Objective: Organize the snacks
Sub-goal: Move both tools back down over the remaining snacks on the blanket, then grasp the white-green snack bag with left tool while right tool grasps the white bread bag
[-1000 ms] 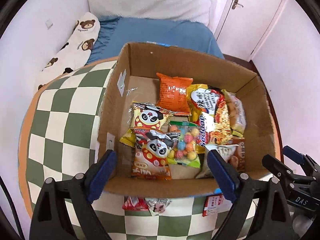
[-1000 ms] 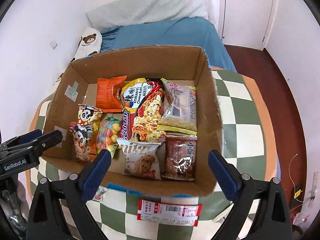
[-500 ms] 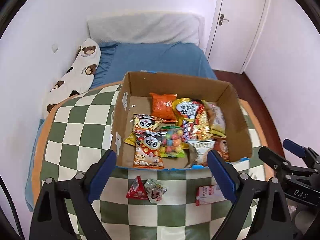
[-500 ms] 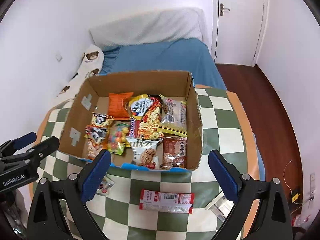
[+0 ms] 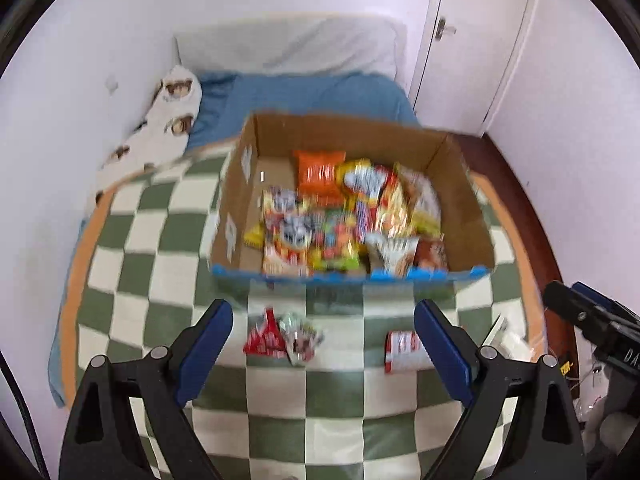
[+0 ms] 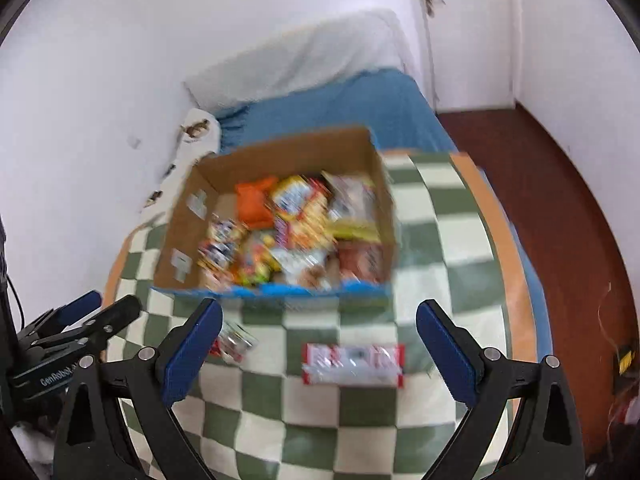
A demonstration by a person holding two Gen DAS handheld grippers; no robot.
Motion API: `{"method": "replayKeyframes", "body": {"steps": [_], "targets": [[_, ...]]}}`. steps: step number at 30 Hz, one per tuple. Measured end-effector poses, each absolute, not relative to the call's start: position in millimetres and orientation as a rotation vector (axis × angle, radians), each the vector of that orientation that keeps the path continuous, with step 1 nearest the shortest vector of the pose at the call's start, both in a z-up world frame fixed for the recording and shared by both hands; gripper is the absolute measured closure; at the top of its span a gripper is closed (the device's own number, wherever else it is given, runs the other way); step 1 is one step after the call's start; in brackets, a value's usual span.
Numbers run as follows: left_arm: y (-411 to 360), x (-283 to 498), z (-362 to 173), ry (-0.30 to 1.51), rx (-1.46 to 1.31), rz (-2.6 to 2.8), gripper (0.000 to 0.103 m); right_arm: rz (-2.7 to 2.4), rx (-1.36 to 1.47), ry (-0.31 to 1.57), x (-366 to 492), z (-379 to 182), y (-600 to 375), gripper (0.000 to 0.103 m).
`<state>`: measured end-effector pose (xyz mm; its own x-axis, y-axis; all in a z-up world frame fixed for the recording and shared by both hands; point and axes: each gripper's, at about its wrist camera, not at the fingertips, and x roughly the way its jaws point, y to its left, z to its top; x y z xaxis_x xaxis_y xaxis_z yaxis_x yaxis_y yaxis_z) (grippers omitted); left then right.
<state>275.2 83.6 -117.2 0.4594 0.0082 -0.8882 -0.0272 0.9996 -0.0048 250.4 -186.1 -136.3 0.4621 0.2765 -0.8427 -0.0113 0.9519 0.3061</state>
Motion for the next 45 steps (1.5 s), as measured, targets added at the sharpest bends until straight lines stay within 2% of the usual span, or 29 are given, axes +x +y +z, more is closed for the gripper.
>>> {"method": "replayKeyframes", "body": {"steps": [1, 2, 3, 7, 12, 16, 21, 25, 31, 35, 41, 45], "targets": [[83, 274, -131, 1.129, -0.019, 0.033, 0.01, 0.16, 0.273, 1.112, 249, -149, -195, 0.012], [82, 272, -140, 1.148, -0.019, 0.04, 0.01, 0.133, 0.266, 1.15, 249, -164, -206, 0.024], [81, 271, -150, 1.168, -0.018, 0.046, 0.01, 0.112, 0.264, 1.175, 248, -176, -216, 0.026], [74, 268, -196, 1.265, -0.007, 0.07, 0.01, 0.048, 0.251, 1.305, 251, -231, -255, 0.025], [66, 265, -243, 1.374, -0.015, 0.082, 0.01, 0.017, 0.17, 1.449, 261, -302, -288, 0.019], [66, 260, -268, 1.456, -0.028, 0.089, 0.01, 0.0, 0.246, 1.529, 259, -339, -301, 0.019], [89, 251, -272, 1.479, -0.078, 0.122, 0.01, 0.143, 0.343, 1.561, 245, -340, -270, 0.019], [128, 247, -278, 1.506, -0.166, 0.202, 0.01, 0.127, 0.264, 1.541, 245, -335, -251, 0.017], [175, 246, -287, 1.522, -0.41, 0.281, 0.01, 0.019, 0.292, 1.568, 249, -361, -249, 0.017], [175, 257, -284, 1.497, -0.441, 0.292, 0.01, 0.025, 0.261, 1.523, 242, -358, -243, 0.035], [148, 283, -289, 1.469, -0.461, 0.221, 0.01, 0.069, 0.25, 1.524, 220, -352, -231, 0.039], [142, 310, -310, 1.506, -0.515, 0.212, 0.01, 0.063, 0.262, 1.525, 213, -351, -232, 0.039]]}}
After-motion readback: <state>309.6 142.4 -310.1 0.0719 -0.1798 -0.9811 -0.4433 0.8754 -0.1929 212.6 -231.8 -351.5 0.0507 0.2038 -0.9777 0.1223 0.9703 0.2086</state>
